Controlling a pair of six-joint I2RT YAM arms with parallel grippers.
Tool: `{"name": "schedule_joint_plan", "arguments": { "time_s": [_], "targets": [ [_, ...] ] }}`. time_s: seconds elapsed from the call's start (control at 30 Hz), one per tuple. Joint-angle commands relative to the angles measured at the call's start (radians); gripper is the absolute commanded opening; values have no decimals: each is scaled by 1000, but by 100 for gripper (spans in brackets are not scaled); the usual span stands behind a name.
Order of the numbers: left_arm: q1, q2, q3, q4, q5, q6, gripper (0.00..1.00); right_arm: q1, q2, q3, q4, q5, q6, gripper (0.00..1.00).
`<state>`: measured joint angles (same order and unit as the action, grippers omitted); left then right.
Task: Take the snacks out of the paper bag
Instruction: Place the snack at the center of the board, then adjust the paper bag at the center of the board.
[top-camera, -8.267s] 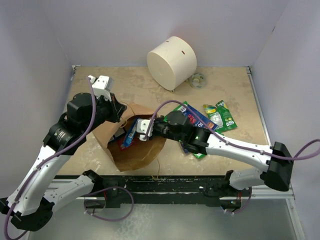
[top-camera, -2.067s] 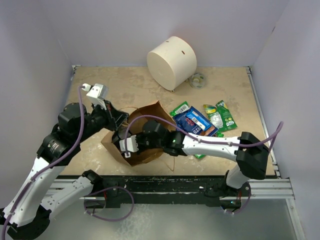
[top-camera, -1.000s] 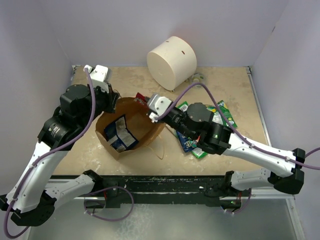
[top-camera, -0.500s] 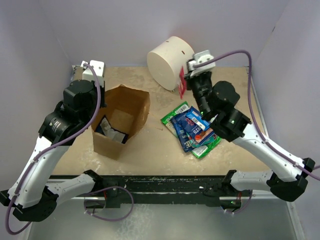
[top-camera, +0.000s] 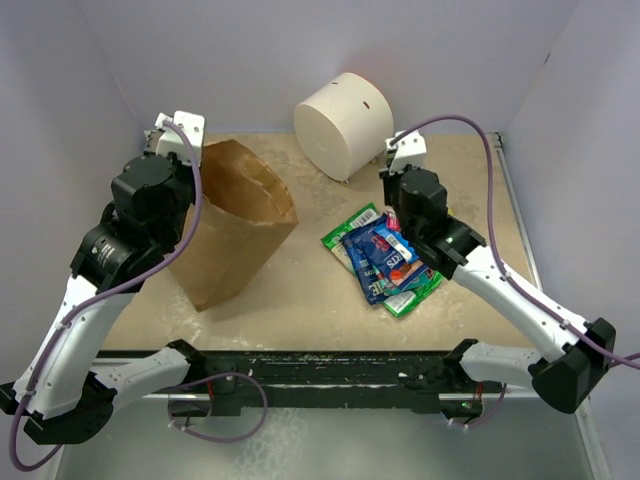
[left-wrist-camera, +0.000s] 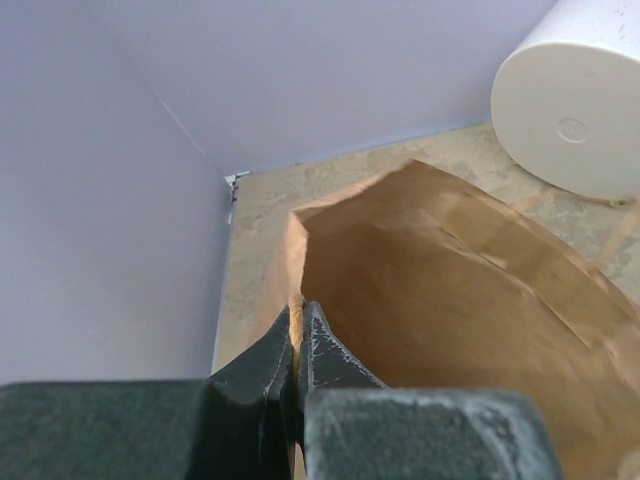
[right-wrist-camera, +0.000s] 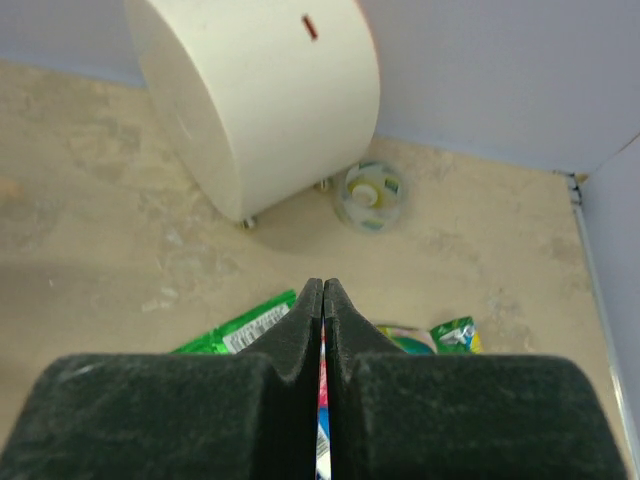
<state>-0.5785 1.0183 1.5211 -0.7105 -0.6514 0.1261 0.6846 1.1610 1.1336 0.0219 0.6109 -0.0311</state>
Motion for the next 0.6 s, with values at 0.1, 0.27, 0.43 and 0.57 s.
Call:
{"name": "schedule_joint_plan", "arguments": {
  "time_s": [0.1,0.27,0.43,0.57],
  "targets": [
    [-1,-25,40,143,74,118,0,1,6,-23,-4,-52,106,0],
    [-1,-27,22,188,67,249,0,0,56,10,-32,-146,133,22],
    [-1,-54,1,222,6,306,0,3,173,100,-92,-308,209,48],
    [-1,-87,-7,239,-33,320,0,13,239,156,-119,-353,291,53]
  ]
}}
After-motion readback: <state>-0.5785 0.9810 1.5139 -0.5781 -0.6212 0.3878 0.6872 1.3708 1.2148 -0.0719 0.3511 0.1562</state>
